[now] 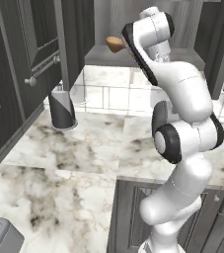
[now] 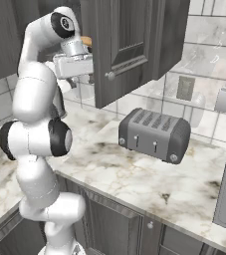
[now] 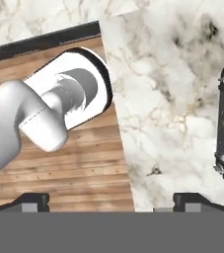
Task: Organize the utensils by type. Pick up the wooden spoons from the counter and place them in the open cabinet. Then pick up the metallic utensils from the counter and place them in the open drawer.
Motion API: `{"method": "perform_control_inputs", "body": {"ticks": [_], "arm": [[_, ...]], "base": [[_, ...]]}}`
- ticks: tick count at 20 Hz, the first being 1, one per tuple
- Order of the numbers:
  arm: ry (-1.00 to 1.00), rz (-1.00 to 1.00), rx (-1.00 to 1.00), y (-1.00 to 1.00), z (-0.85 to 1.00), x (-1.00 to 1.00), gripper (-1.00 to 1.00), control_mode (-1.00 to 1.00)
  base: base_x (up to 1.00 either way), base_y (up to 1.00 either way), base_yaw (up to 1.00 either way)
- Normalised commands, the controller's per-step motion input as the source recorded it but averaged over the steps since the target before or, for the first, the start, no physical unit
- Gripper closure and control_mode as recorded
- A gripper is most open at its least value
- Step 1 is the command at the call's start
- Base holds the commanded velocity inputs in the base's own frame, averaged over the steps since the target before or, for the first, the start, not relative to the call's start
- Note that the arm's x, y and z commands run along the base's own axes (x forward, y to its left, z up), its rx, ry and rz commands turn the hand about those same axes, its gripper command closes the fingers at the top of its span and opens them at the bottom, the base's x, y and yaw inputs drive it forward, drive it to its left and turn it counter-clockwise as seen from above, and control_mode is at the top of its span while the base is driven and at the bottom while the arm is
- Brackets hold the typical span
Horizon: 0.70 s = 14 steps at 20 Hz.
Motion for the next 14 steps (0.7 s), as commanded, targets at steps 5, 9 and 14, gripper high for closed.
{"method": "perform_control_inputs", "body": {"ticks": [5, 9, 14], "arm": [[0.07, -0.3, -0.16, 0.51, -1.0, -1.0, -1.0, -1.0], [0.04, -0.3, -0.15, 0.57, -1.0, -1.0, -1.0, -1.0], [-0.03, -0.3, 0.03, 0.13, -0.67, -0.59, -1.0, -1.0]], "base": [[0.0, 0.0, 0.0], [0.0, 0.0, 0.0], [0.0, 0.0, 0.0]]}}
